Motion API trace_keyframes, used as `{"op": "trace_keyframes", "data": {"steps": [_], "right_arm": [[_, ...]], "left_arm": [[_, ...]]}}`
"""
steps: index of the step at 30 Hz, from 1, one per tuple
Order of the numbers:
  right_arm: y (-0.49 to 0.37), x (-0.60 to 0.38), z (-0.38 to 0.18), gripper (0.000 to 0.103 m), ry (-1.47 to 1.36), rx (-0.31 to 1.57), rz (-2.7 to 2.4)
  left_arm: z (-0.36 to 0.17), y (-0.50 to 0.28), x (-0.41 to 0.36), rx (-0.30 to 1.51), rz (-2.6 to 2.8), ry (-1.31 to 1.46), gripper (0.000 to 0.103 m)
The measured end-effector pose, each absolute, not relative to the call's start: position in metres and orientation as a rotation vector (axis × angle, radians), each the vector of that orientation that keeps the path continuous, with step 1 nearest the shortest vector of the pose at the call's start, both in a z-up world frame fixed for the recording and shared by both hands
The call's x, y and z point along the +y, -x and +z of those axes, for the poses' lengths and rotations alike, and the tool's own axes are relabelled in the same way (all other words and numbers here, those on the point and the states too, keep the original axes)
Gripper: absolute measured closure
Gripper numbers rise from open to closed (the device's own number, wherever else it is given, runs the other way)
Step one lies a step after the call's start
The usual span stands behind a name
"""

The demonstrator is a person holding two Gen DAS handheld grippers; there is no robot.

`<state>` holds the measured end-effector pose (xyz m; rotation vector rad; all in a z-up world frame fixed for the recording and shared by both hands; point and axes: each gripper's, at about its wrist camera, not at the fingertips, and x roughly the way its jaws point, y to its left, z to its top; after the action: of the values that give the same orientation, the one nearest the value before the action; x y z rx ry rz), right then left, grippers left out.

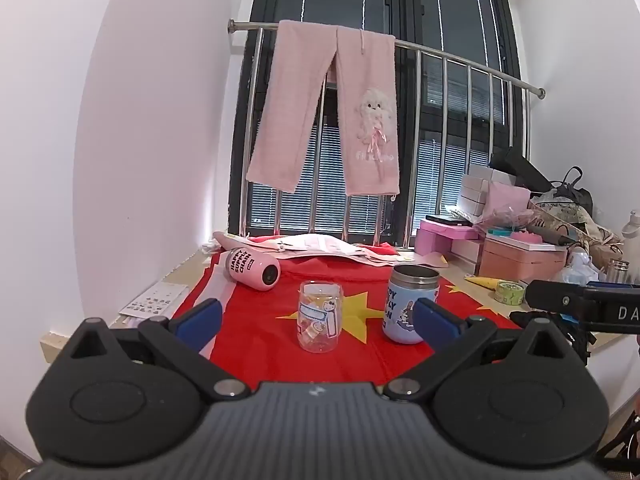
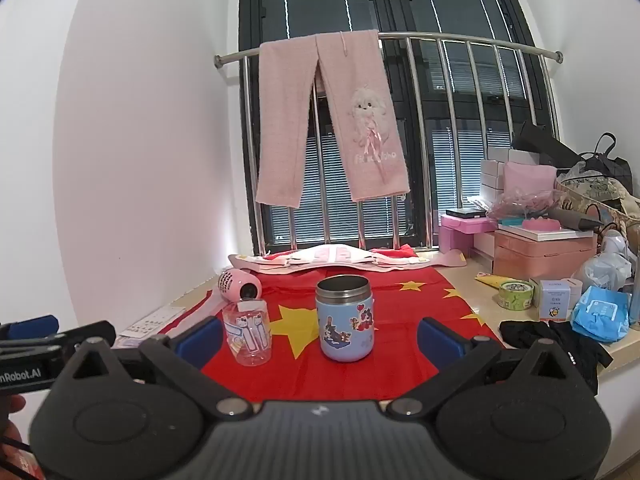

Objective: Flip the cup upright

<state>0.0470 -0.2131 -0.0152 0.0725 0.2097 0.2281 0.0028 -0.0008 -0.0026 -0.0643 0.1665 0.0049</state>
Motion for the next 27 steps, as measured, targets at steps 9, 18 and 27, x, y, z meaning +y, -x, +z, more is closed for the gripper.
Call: {"op": "trace_keyframes", "data": {"steps": [9, 18, 27], "right_arm": [[-0.0462, -0.2128, -0.0153, 0.0, -0.071, 0.212, 0.228], [-0.0461, -0.2126, -0.0168, 0.0, -0.071, 0.212, 0.227], [-0.0464, -0.2126, -0.017, 0.0, -0.071, 0.213, 0.227]], "left_arm": [[-0.0004, -0.001, -0.0027, 0.166, 0.004, 0.062, 0.0], [-0.0004, -0.0011, -0.003, 0.166, 0.004, 0.061, 0.0], [-0.0003, -0.0012, -0.003, 0.167, 0.004, 0.061, 0.0]]}}
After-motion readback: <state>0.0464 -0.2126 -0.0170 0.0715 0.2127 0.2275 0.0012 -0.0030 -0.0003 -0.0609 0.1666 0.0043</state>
